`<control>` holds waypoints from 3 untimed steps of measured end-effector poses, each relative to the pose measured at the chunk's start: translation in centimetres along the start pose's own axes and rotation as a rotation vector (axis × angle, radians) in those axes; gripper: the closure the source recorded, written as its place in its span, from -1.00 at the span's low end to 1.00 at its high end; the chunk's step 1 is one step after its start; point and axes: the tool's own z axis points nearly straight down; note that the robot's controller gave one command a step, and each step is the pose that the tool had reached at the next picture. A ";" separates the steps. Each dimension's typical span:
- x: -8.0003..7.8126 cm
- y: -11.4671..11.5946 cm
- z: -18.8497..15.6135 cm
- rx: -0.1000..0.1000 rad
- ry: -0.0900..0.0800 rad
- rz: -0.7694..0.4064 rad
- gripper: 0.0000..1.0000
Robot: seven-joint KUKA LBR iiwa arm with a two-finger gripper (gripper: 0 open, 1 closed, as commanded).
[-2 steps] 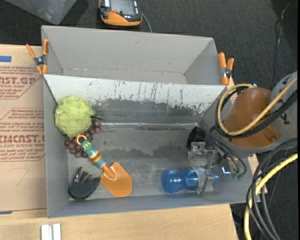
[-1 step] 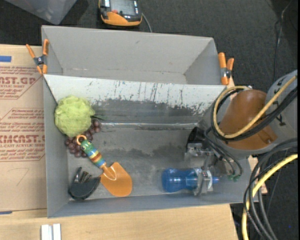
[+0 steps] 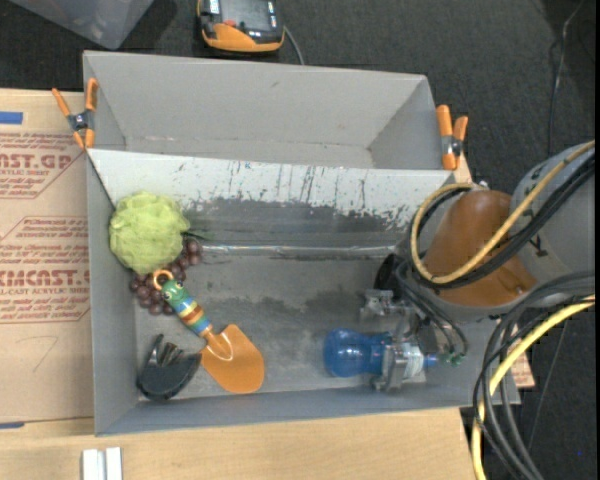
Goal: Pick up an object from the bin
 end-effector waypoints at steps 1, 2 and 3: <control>0.7 -0.5 0.2 -0.002 0.007 0.068 1.00; 0.7 -0.5 0.1 -0.002 0.007 0.068 1.00; 0.5 -0.4 -9.5 -0.003 0.005 0.068 1.00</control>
Offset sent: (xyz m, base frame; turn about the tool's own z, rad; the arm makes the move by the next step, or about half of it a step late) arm 0.0000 0.0000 0.0000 0.0000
